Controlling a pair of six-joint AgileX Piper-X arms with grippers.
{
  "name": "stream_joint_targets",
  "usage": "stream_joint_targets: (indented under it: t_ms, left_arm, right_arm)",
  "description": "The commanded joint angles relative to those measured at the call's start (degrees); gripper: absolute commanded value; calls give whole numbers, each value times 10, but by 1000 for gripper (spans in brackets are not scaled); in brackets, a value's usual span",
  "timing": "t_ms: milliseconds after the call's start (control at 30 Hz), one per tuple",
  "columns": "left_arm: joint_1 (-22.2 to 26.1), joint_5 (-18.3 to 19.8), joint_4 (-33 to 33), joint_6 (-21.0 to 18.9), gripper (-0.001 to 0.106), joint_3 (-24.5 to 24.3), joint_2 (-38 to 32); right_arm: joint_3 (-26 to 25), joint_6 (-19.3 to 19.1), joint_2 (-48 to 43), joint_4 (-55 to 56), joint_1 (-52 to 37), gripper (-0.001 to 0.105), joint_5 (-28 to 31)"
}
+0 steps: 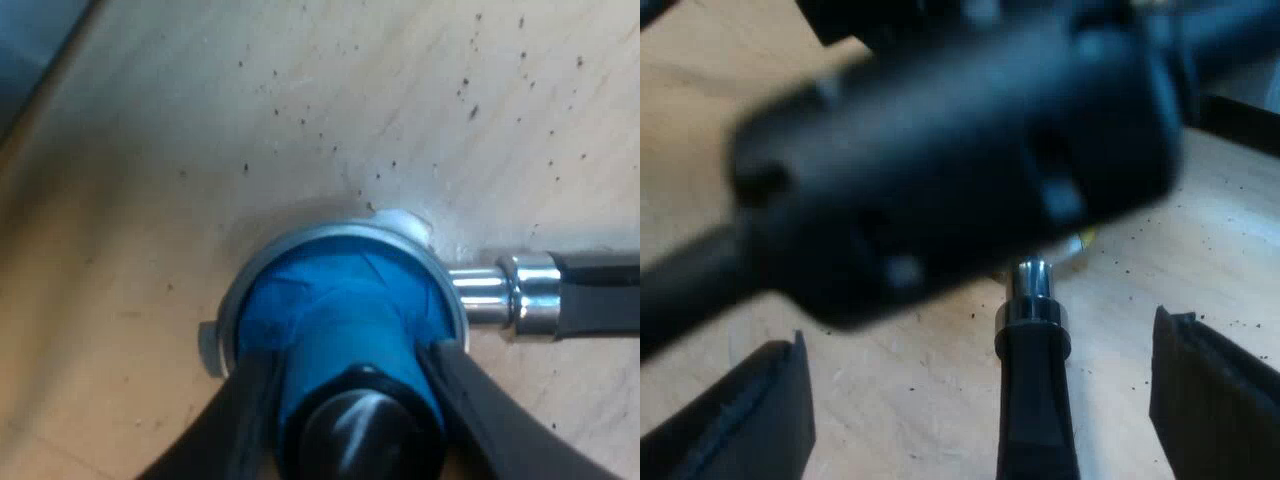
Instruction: Grind coffee beans and then tamp
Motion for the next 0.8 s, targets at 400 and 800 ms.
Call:
stream_joint_targets:
  t_ms: [400,800]
  left_arm:
    - [-2,4,21,3,0,-3,-52]
    - [42,-60,64,4,0,0,-133]
  right_arm:
    - [-2,-6,-5,-5,-1,71,4]
    - [-46,-8,-5,-14,-6,71,-54]
